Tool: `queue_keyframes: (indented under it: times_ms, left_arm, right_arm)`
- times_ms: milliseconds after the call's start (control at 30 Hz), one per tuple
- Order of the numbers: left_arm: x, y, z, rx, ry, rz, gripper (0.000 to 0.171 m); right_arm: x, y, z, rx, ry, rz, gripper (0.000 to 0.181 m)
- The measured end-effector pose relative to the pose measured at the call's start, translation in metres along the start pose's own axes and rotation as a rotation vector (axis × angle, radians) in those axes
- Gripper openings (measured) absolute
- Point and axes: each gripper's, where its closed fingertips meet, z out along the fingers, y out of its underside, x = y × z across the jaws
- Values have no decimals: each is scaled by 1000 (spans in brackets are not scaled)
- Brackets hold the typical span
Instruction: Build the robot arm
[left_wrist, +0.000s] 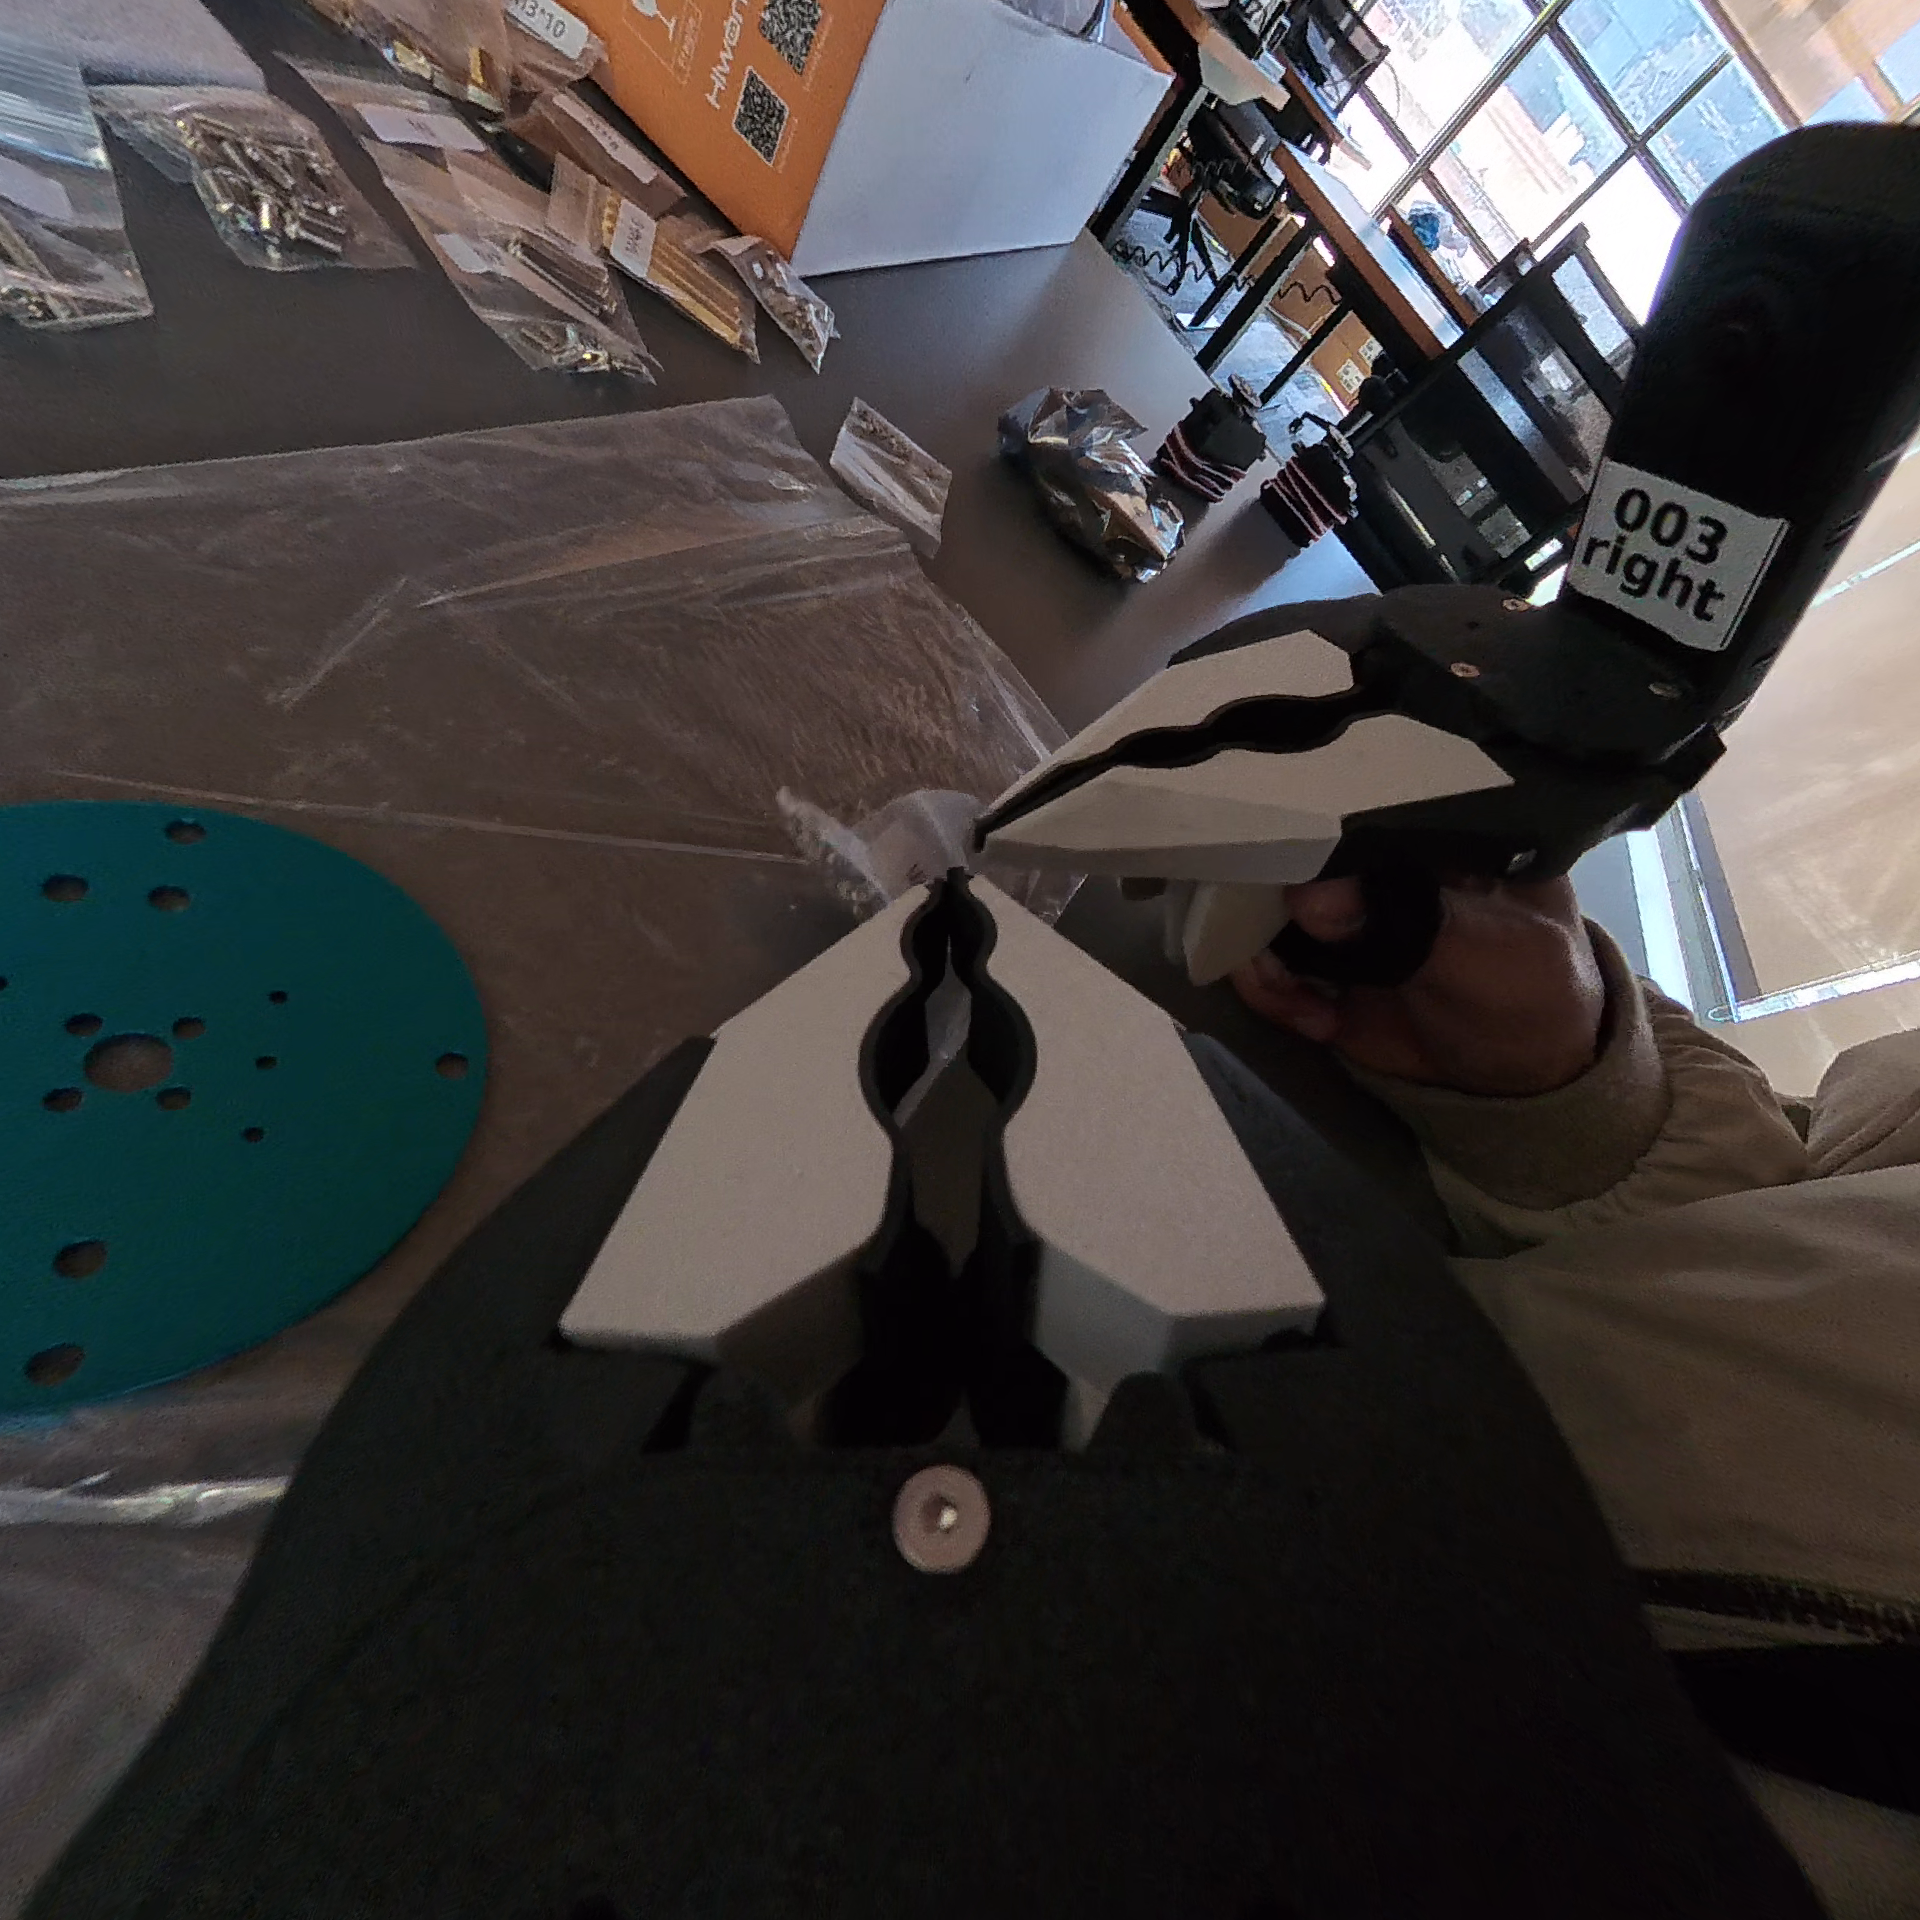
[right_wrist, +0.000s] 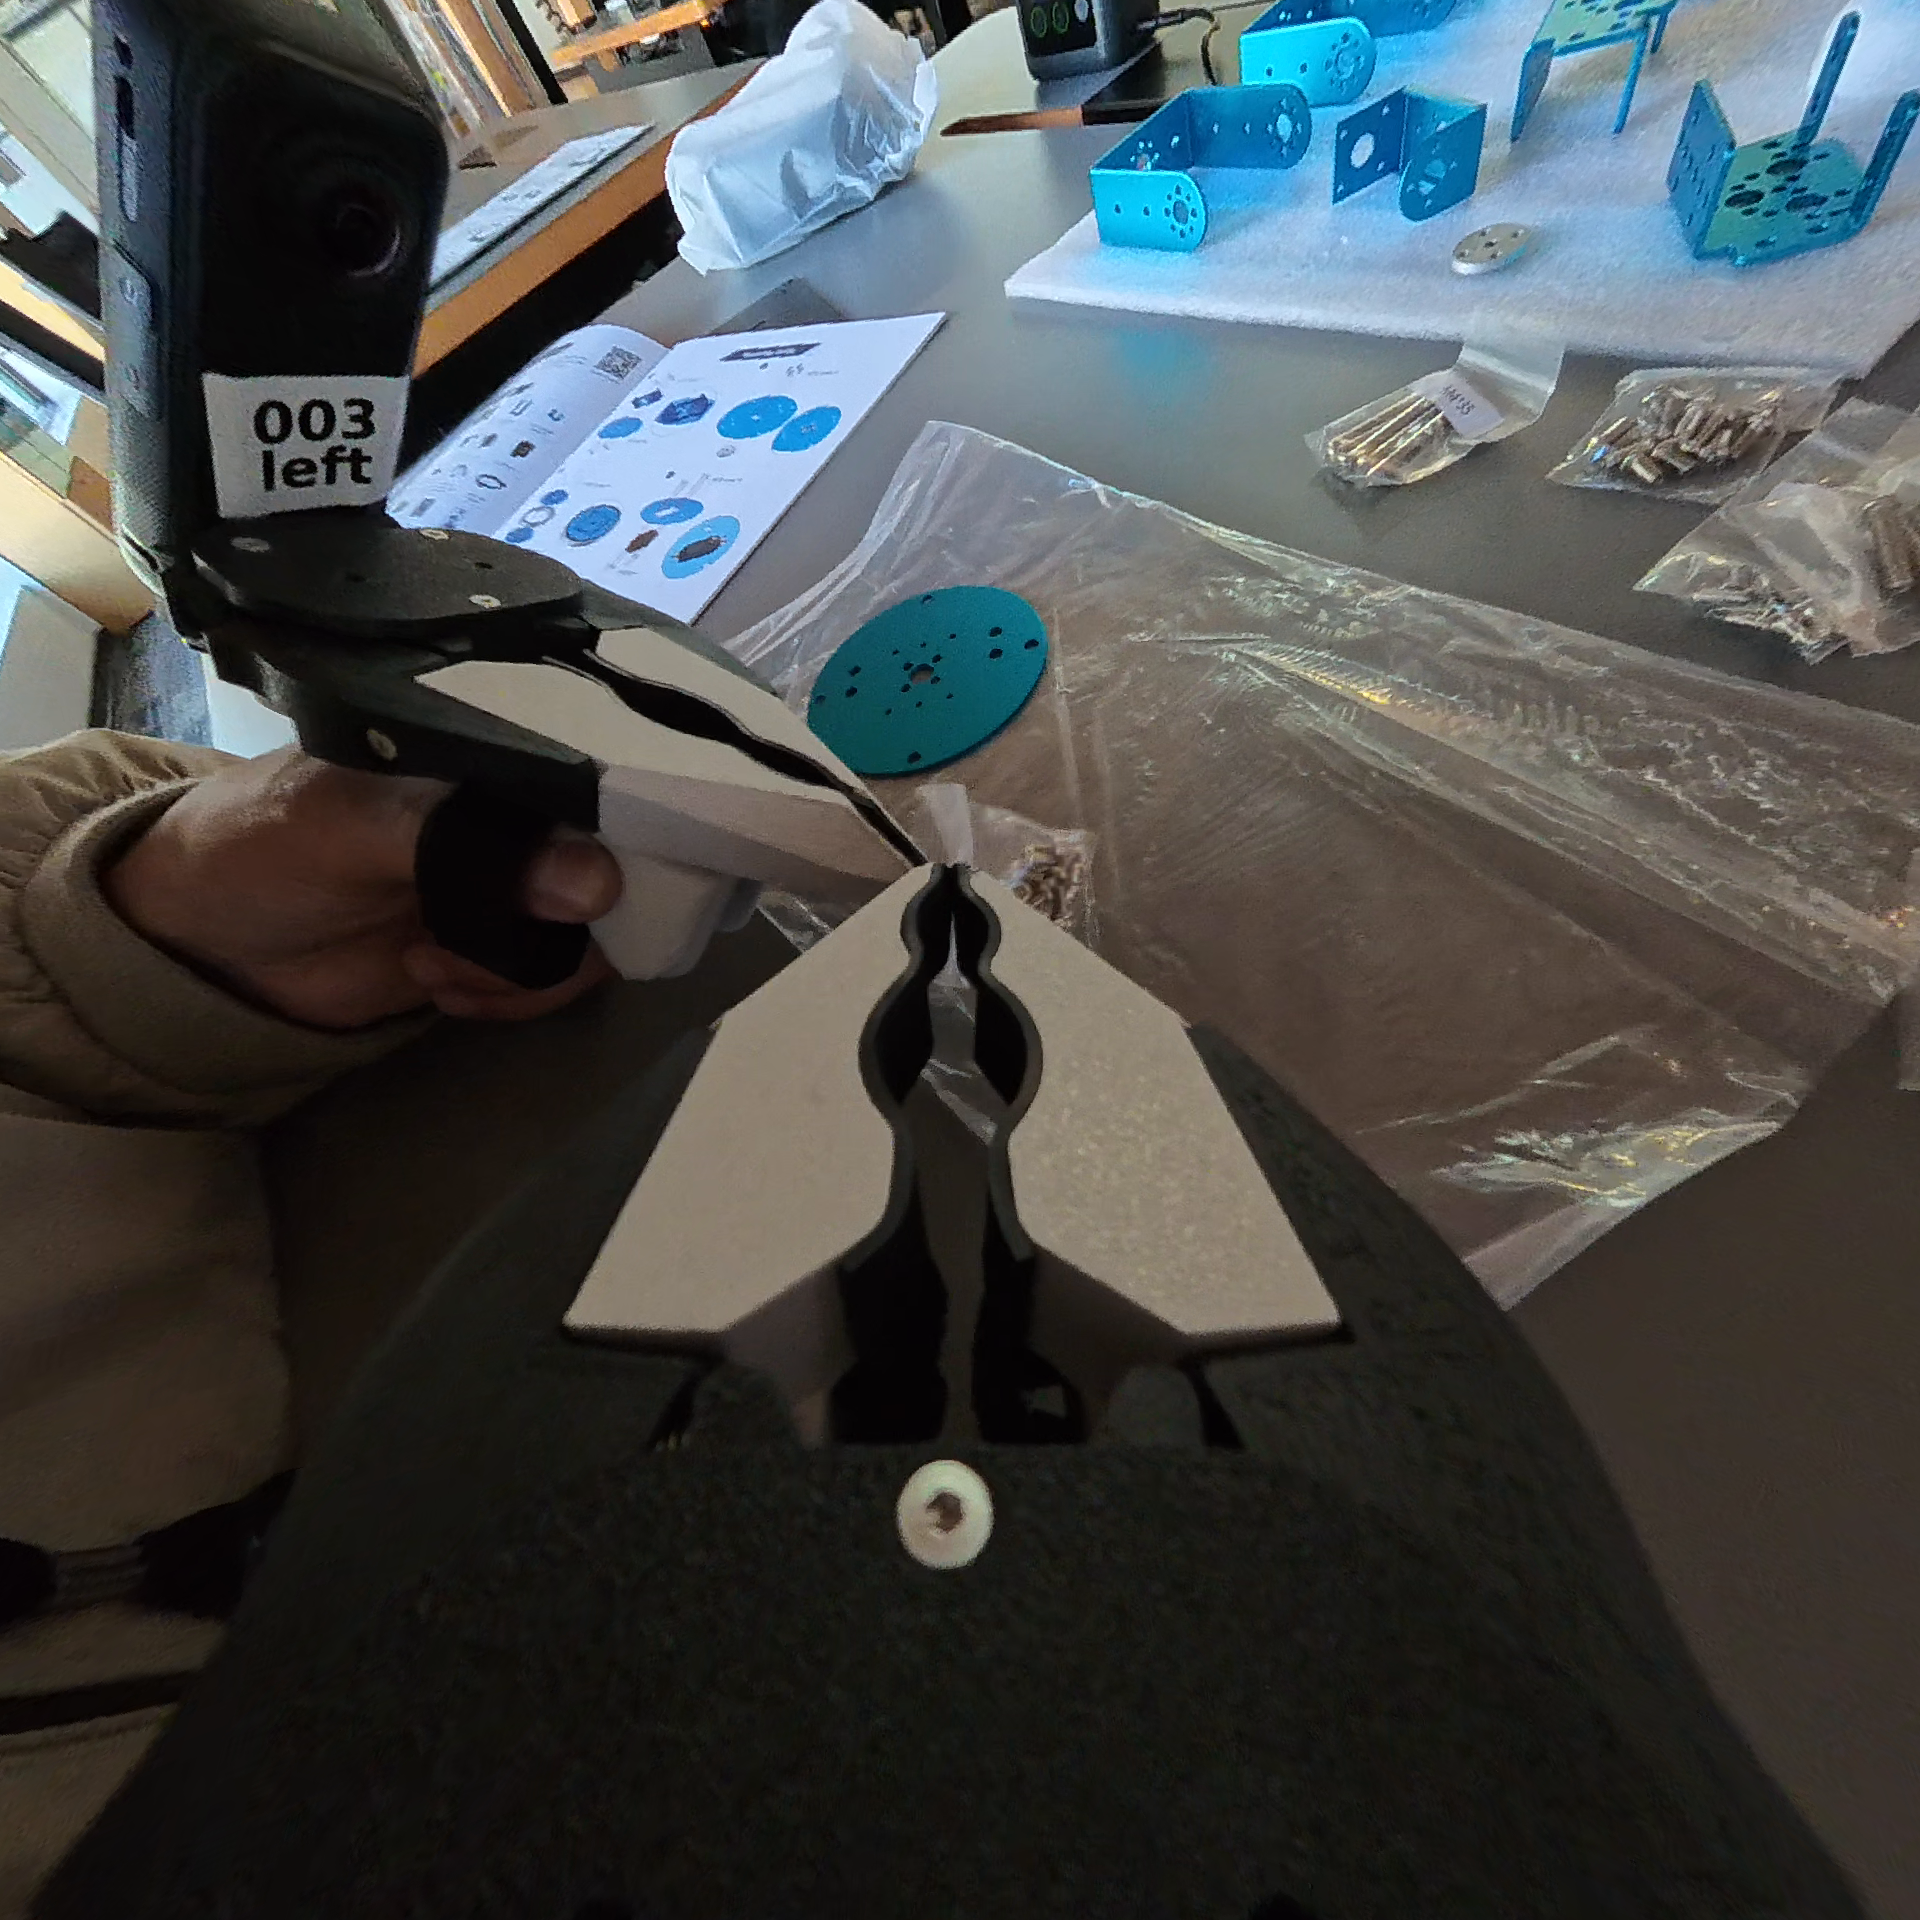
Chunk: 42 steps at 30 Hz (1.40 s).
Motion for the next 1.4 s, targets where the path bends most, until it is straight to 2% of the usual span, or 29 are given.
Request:
queue_keyframes:
  times_ms: [333,533,900,1033,1100,1233,1400]
  left_arm:
    - [-2,0,0,13,-31,1,0]
    - [-3,-1,-2,19,-24,-3,0]
    - [2,0,0,12,-6,19,0]
    - [-1,-1,-3,30,-30,8,0]
    - [-5,-3,-5,51,-61,2,0]
    - [-5,-3,-5,47,-54,-2,0]
    - [1,-3,-3,27,12,-35,0]
  right_arm:
    - [10,7,0,-32,112,-6,0]
    - [0,2,-1,-3,-32,73,0]
    - [1,6,4,-40,12,34,0]
    - [3,7,1,-36,6,79,0]
    - [15,7,-2,-36,101,51,0]
    - [15,7,-1,-29,154,12,0]
    - [12,-1,-4,9,136,-7,0]
